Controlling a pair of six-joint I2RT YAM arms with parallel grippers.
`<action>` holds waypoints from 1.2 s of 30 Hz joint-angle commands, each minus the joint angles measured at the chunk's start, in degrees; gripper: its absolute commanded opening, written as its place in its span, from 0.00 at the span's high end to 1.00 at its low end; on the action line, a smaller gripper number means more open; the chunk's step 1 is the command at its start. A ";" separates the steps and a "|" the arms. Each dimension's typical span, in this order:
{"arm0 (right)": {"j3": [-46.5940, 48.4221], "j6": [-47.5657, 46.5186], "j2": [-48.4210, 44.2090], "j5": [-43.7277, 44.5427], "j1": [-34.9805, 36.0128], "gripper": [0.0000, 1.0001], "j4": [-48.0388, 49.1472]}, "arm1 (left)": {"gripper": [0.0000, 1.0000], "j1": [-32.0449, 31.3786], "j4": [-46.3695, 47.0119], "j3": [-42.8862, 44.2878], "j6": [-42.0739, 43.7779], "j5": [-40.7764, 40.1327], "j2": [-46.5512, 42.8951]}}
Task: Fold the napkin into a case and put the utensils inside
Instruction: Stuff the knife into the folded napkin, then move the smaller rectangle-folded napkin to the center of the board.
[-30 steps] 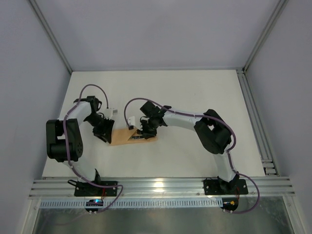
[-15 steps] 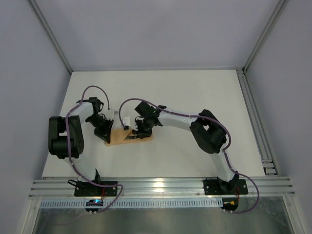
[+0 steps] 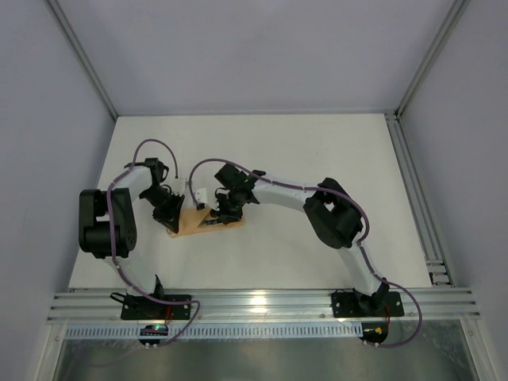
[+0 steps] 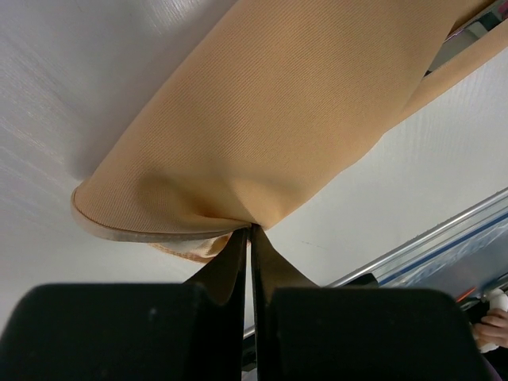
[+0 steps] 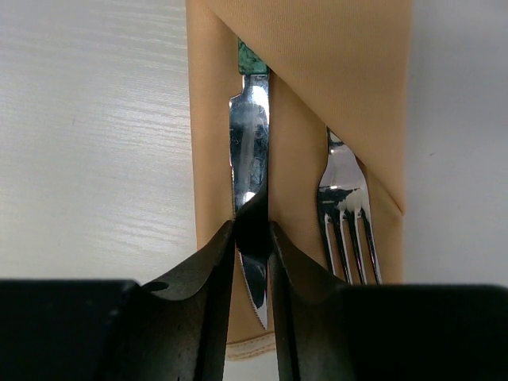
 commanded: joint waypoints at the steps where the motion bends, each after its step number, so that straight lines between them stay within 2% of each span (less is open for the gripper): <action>1: 2.42 0.22 1.15 -1.00 1.40 0.73 3.45 | 1.00 -0.33 1.56 -0.25 0.81 1.37 -1.59; 5: 2.16 2.07 0.90 2.41 1.32 0.61 3.46 | 1.00 -0.16 0.94 -0.25 0.81 -0.91 -2.90; 7: 1.19 3.03 -0.59 4.26 1.05 0.56 3.98 | 0.96 1.07 0.59 -0.26 0.81 -2.32 -3.87; 11: -0.48 9.17 -6.57 6.47 0.26 0.52 7.23 | 0.87 2.30 -0.90 0.27 0.72 -3.64 -5.63; 12: -0.65 10.15 -8.75 6.65 0.17 0.52 7.76 | 0.80 2.30 -1.25 0.45 0.72 -3.64 -5.72; 14: -1.36 13.47 -10.70 6.82 -0.26 0.50 8.99 | 0.75 2.30 -1.69 0.62 0.37 -3.46 -5.98; 17: -3.99 17.26 -13.69 5.33 -2.01 0.49 10.83 | 0.73 2.57 -2.31 0.80 0.02 -4.08 -6.42; 21: -9.78 28.92 -16.24 3.83 -6.84 0.48 15.04 | 0.71 4.93 -4.76 2.73 -0.16 -2.15 -7.74; 25: -9.19 41.68 -13.54 4.28 -11.86 0.47 13.83 | 0.66 6.17 -6.27 6.07 -1.04 -1.44 -8.62; 28: -7.25 48.72 -10.89 4.45 -13.54 0.48 11.81 | 0.63 6.17 -3.64 6.69 -2.87 -1.18 -7.49; 32: -7.42 52.34 -7.56 4.01 -13.54 0.48 12.33 | 0.60 6.08 -0.30 5.81 -4.38 -0.47 -3.71; 36: -8.73 55.06 -5.44 1.56 -13.71 0.49 13.46 | 0.62 6.17 2.96 4.76 -4.20 -3.55 -0.54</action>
